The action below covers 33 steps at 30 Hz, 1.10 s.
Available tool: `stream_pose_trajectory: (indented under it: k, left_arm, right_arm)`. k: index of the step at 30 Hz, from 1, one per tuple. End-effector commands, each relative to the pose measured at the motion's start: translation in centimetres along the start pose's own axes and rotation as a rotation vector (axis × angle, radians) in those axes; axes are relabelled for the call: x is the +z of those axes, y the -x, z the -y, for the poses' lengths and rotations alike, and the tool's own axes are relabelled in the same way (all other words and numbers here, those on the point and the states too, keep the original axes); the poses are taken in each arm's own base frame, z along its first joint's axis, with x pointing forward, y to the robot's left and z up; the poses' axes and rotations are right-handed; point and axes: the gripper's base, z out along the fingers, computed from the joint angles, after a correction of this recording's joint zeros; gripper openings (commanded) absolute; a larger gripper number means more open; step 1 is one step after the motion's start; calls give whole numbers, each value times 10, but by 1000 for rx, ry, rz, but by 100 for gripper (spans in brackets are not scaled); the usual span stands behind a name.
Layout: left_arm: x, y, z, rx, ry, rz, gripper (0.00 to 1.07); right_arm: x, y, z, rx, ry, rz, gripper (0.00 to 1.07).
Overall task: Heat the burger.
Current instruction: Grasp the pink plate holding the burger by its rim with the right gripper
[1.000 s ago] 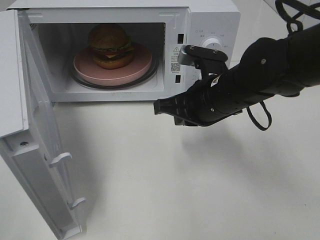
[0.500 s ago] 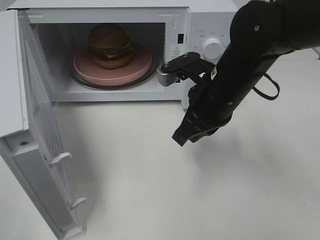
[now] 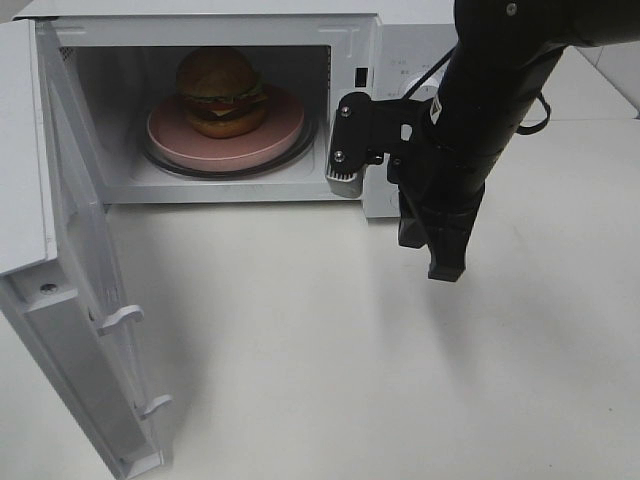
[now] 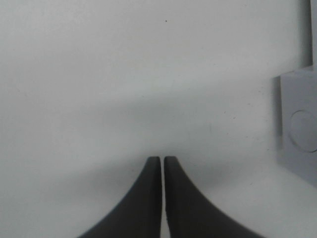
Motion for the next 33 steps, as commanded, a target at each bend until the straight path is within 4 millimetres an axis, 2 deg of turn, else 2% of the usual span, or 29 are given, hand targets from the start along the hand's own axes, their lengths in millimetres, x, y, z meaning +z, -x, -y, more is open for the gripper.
stream_pose_trajectory:
  k: [1,13,19,20,21,22,23,25,26,27,29,30,32,33]
  left_arm:
    - [-2,-1,0,-6,1,22,100]
    - [-2,-1,0,-6,1,22,100]
    - [-2,-1,0,-6,1,22,100]
    - [-2,-1,0,-6,1,22,100]
    - [-2,-1,0,-6,1,22,100]
    - [-2,-1,0,-6,1,22,100]
    - [-2,-1,0,-6,1,22,100]
    - [-2,-1,0,-6,1,22,100]
    - [-2,-1,0,-6,1,22,100]
    - [-2,-1,0,-6,1,22,100]
    - [-2,-1,0,-6,1,22,100]
    - [-2,-1,0,-6,1,22,100]
    - [-2,-1,0,-6,1,22,100]
    - [-2,-1,0,-6,1,22,100]
  right_arm:
    - [-8,2,5,-187,-37,8,4]
    - [-14,2,16,-329,-126,-26,13]
    - [-16,14,14,-399,-193,-13,22]
    - [-16,16,14,-407,-209,-9,25]
    - [-17,21,16,-411,-253,14,33]
    - [-17,21,16,-411,-253,14,33]
    - [-19,27,17,-415,-299,39,43]
    - [-19,30,16,-417,-317,52,47]
    - [-21,36,16,-414,-352,79,58]
    - [-21,36,16,-414,-352,79,58]
    - [-22,43,16,-404,-386,122,73]
    - [-22,43,16,-404,-386,122,73]
    - [-22,49,14,-425,-407,141,83]
    - [-22,49,14,-425,-407,141,83]
